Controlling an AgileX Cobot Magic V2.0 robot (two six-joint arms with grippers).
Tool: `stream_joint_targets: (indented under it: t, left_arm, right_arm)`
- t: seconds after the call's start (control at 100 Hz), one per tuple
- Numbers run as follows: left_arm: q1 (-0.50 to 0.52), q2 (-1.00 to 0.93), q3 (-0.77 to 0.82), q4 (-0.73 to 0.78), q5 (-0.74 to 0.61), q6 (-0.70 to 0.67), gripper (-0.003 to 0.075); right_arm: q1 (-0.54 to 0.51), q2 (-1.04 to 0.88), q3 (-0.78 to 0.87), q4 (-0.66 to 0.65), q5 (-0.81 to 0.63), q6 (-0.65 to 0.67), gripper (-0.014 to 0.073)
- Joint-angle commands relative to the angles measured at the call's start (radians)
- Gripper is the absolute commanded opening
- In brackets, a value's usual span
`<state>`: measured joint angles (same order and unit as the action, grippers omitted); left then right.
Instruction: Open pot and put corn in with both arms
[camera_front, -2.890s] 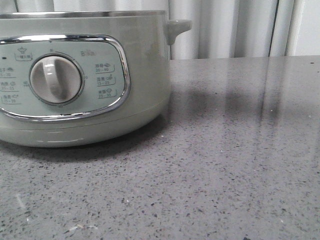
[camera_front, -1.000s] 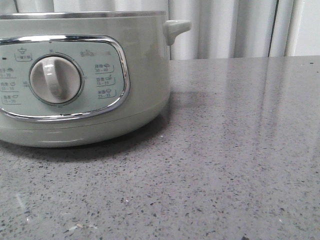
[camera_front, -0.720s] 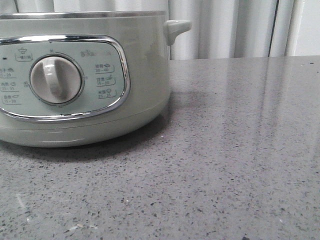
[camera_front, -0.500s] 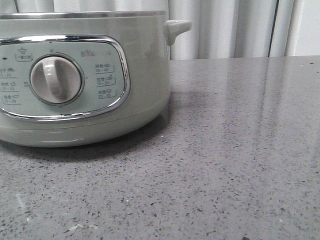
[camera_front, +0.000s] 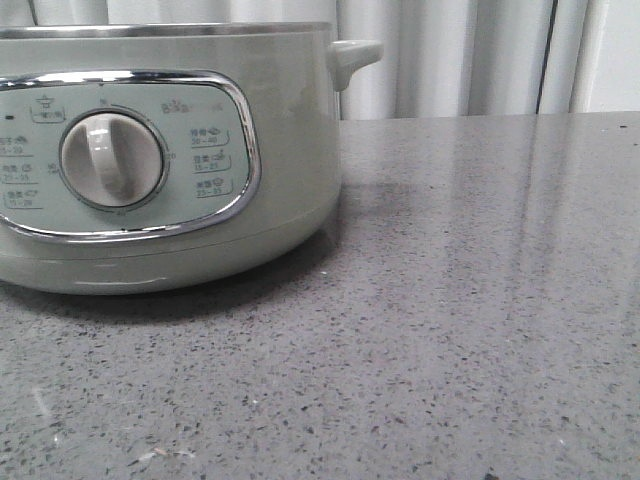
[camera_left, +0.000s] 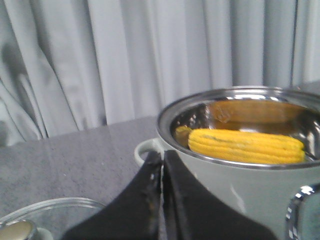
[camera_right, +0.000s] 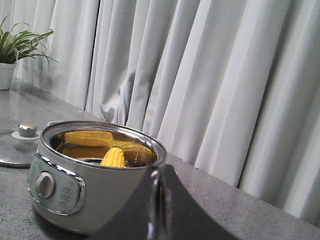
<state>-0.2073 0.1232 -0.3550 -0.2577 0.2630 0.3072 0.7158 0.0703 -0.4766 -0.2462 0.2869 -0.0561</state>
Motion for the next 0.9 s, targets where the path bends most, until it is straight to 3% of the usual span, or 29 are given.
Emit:
stream_joint_targets:
  t: [0.0, 0.09, 0.27, 0.43, 0.54, 0.74, 0.89]
  left_arm:
    - [-0.005, -0.021, 0.091, -0.003, -0.284, -0.001, -0.0020]
    - [-0.005, -0.045, 0.227, 0.015, -0.394, -0.001, -0.0020]
    - [-0.005, -0.049, 0.378, 0.020, -0.361, -0.056, -0.0020]
    - [0.000, -0.053, 0.378, 0.175, -0.189, -0.193, -0.0020]
    - [0.049, -0.055, 0.378, 0.177, -0.049, -0.240, -0.0020]
    - [0.180, -0.074, 0.378, 0.200, -0.051, -0.258, -0.0020]
    - [0.204, -0.098, 0.378, 0.200, -0.051, -0.258, -0.0020]
  right_arm:
    - [-0.004, 0.012, -0.020, -0.014, -0.073, -0.007, -0.0043]
    - [-0.004, 0.012, -0.020, -0.014, -0.073, -0.007, -0.0044]
    - [-0.004, 0.012, -0.020, -0.014, -0.073, -0.007, -0.0044]
    - [-0.004, 0.012, -0.020, -0.014, -0.073, -0.007, -0.0044]
    - [-0.004, 0.012, -0.020, -0.014, -0.073, -0.007, -0.0044]
    - [-0.004, 0.012, -0.020, -0.014, -0.073, -0.007, -0.0044]
    - [-0.004, 0.012, -0.020, -0.014, -0.073, -0.007, -0.0044]
